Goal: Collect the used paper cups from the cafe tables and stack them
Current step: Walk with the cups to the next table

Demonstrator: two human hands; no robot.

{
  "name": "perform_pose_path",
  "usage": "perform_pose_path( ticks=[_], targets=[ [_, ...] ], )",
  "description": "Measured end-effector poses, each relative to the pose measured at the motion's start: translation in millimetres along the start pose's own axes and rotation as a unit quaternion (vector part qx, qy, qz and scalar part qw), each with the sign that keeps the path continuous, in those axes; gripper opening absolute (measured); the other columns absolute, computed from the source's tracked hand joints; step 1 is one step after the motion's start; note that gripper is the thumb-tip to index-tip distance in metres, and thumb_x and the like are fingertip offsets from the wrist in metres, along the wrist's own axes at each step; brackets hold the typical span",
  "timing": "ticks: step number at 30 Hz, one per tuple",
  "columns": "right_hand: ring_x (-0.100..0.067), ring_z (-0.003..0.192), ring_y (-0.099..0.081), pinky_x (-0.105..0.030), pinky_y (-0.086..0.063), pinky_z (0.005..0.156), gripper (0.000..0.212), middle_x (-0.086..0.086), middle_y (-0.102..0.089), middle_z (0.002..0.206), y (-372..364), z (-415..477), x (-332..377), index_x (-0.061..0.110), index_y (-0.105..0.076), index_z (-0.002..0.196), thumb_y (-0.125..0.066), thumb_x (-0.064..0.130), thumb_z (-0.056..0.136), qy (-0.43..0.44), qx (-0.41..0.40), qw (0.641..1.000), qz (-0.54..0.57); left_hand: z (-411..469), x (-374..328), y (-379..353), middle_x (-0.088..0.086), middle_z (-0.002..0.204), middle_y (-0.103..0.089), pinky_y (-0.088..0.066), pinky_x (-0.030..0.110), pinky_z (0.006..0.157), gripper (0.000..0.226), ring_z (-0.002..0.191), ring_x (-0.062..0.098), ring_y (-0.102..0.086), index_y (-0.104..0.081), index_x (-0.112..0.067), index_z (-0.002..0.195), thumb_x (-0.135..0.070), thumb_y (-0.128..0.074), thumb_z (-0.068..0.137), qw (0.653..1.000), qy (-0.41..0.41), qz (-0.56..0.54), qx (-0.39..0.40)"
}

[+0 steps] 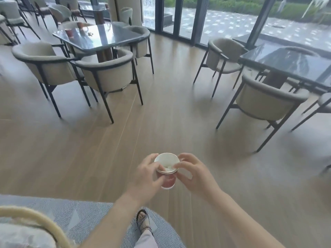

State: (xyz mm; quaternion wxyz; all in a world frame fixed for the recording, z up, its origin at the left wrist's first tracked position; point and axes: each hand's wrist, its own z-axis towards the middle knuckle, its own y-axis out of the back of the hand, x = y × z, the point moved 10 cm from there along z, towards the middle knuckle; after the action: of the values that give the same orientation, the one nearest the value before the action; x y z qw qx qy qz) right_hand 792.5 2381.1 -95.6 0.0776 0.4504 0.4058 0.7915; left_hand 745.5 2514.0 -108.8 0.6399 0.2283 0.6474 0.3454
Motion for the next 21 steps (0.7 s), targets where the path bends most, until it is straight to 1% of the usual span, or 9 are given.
perform_pose_path(
  ticks=[4,6,7,9,12,14,17,19,21],
  targets=[
    [-0.011,0.096,-0.06,-0.03,-0.052,0.077,0.014,0.001,-0.058,0.115,8.4,87.3,-16.2,0.019,-0.07,0.091,-0.073,0.016,0.077,-0.007,-0.028,1.0,-0.007,90.6,11.7,26.6,-0.011,0.139,-0.042,-0.028,0.011,0.087,0.01,0.125,0.007,-0.044,-0.064,-0.021,0.087,-0.026,-0.069,0.08,1.0,-0.017,-0.012,0.007],
    [-0.01,0.1,-0.058,-0.028,-0.051,0.081,0.014,0.003,-0.057,0.119,10.5,132.1,-20.7,0.02,-0.07,0.092,-0.072,0.016,0.079,-0.011,-0.034,0.999,-0.005,134.6,16.3,44.8,-0.014,0.137,-0.042,-0.027,0.01,0.08,0.009,0.123,0.005,-0.045,-0.063,-0.023,0.086,-0.025,-0.068,0.08,0.999,-0.031,-0.014,0.006],
    [-0.009,0.101,-0.058,-0.027,-0.05,0.082,0.014,0.003,-0.056,0.12,10.6,153.2,-22.9,0.02,-0.07,0.092,-0.071,0.016,0.079,-0.013,-0.039,0.999,-0.004,154.9,19.4,53.7,-0.015,0.138,-0.041,-0.028,0.01,0.08,0.008,0.123,0.005,-0.044,-0.062,-0.024,0.086,-0.025,-0.068,0.08,0.999,-0.036,-0.016,0.006],
    [-0.008,0.099,-0.057,-0.023,-0.047,0.083,0.014,0.004,-0.055,0.122,8.2,191.4,-26.6,0.02,-0.07,0.093,-0.071,0.015,0.08,-0.013,-0.049,0.999,-0.006,191.7,27.2,69.5,-0.015,0.14,-0.04,-0.03,0.015,0.085,0.01,0.125,0.005,-0.042,-0.061,-0.025,0.088,-0.025,-0.068,0.081,0.999,-0.045,-0.016,0.006],
    [-0.005,0.096,-0.055,-0.018,-0.045,0.081,0.014,0.006,-0.056,0.12,-3.2,233.8,-30.6,0.023,-0.069,0.092,-0.07,0.014,0.081,-0.006,-0.053,0.999,-0.006,228.7,41.5,88.1,-0.016,0.14,-0.039,-0.03,0.016,0.086,0.016,0.125,0.005,-0.043,-0.062,-0.026,0.094,-0.03,-0.068,0.079,0.998,-0.053,-0.013,-0.001],
    [-0.003,0.097,-0.056,-0.019,-0.047,0.081,0.014,0.009,-0.055,0.119,-15.4,256.9,-33.8,0.025,-0.068,0.092,-0.07,0.016,0.081,0.001,-0.045,0.999,0.002,245.7,55.6,96.7,-0.016,0.142,-0.036,-0.031,0.016,0.089,0.02,0.127,0.004,-0.04,-0.062,-0.027,0.098,-0.032,-0.068,0.08,0.998,-0.058,-0.006,-0.005],
    [-0.001,0.099,-0.055,-0.02,-0.047,0.083,0.016,0.016,-0.051,0.118,-33.8,296.7,-44.6,0.028,-0.068,0.092,-0.07,0.016,0.081,0.007,-0.032,0.999,0.009,274.6,83.0,108.6,-0.016,0.142,-0.035,-0.036,0.021,0.097,0.019,0.126,0.001,-0.04,-0.062,-0.027,0.099,-0.034,-0.067,0.082,0.999,-0.053,0.007,-0.012],
    [-0.001,0.098,-0.056,-0.02,-0.047,0.082,0.018,0.016,-0.052,0.117,-46.2,327.1,-52.3,0.028,-0.068,0.092,-0.071,0.015,0.08,0.015,-0.022,1.0,0.011,296.8,102.2,116.4,-0.016,0.14,-0.037,-0.036,0.02,0.097,0.017,0.122,0.0,-0.042,-0.062,-0.028,0.097,-0.036,-0.066,0.082,0.999,-0.043,0.012,-0.017],
    [-0.002,0.096,-0.057,-0.024,-0.05,0.08,0.019,0.014,-0.053,0.116,-59.8,361.0,-60.2,0.029,-0.068,0.091,-0.072,0.015,0.079,0.024,-0.008,1.0,0.015,322.5,121.7,124.8,-0.017,0.138,-0.04,-0.035,0.018,0.095,0.013,0.119,0.0,-0.044,-0.062,-0.03,0.094,-0.035,-0.066,0.083,0.999,-0.034,0.021,-0.026]
  ],
)
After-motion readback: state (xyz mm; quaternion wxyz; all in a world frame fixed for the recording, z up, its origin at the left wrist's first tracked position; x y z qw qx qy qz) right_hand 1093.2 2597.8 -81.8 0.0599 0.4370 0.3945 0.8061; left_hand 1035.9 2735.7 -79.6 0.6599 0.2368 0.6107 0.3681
